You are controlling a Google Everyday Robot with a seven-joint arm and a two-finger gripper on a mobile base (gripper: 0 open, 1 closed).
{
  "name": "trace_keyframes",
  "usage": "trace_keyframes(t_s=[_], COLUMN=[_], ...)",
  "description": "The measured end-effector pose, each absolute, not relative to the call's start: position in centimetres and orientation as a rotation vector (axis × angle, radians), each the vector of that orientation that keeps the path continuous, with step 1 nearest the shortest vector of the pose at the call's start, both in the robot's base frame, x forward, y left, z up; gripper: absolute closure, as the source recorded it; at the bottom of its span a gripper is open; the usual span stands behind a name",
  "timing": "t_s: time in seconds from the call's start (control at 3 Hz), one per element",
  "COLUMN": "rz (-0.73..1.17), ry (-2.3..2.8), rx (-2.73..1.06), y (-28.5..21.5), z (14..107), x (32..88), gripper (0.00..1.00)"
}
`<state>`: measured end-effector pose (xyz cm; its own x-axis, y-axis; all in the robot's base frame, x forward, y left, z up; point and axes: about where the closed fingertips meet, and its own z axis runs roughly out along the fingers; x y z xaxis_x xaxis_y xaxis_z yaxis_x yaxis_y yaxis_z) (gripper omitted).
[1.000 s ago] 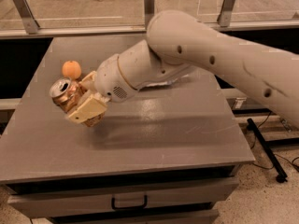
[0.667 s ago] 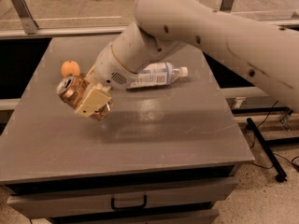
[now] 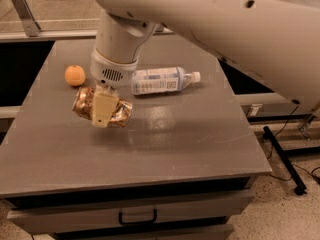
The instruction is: Knock orange can over
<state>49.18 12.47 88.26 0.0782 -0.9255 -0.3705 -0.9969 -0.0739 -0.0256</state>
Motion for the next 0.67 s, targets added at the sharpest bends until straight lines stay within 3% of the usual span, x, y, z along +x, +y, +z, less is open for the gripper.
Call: trace_keyframes(t_s=[0.67], rz=[-0.149], ry=[2.093], rx=[-2.234], y=[8.1], z=[87.0], x=[50.8], gripper=[1.00])
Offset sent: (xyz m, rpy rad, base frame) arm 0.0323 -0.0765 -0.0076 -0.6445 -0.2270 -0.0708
